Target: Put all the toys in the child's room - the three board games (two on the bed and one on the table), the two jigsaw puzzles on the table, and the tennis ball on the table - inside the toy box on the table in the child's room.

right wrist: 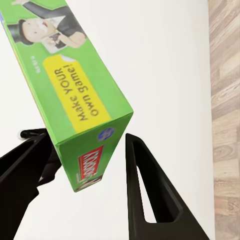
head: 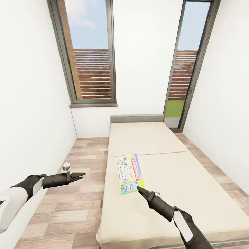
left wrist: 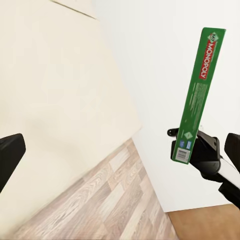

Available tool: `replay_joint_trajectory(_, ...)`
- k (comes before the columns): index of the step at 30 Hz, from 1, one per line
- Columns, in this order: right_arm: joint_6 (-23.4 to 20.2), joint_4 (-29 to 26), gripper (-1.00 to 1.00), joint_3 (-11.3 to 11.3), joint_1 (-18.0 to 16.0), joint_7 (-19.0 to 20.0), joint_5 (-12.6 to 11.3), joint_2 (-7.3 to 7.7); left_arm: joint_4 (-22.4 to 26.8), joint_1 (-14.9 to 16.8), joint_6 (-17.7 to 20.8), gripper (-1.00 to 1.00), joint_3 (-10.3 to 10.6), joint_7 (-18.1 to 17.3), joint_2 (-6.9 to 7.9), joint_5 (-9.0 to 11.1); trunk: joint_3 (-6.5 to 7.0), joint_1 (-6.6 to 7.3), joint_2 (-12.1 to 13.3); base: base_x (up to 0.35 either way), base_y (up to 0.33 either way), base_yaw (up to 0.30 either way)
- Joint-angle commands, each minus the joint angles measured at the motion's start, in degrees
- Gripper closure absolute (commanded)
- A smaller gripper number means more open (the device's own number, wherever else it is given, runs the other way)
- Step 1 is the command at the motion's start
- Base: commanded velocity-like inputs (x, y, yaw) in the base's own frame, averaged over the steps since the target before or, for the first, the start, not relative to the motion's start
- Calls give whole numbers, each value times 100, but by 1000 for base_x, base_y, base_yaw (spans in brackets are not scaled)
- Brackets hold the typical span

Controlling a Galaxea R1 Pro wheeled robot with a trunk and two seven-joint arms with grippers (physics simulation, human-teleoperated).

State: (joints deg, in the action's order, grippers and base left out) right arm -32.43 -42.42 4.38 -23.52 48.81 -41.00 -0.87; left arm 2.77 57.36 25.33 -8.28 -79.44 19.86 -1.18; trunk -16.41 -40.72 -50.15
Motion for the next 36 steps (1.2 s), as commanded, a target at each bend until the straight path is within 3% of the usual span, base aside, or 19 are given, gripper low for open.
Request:
replay_joint_trajectory(1,-36,-4,100,22,-4,6,-13,-3,2,4,60,-100,-15,-19,1,-12,11,22,36,0,0,0)
replay_joint_trajectory(19,35,-18,100,89,-4,5,-9,-9,4,4,60,-100,-8,-13,-8,-10,334,417,758,0,0,-6)
replay_joint_trajectory(36,35,13,100,89,-4,6,-13,-1,5,4,59,-100,19,9,-17,-14,639,791,1440,0,0,-253)
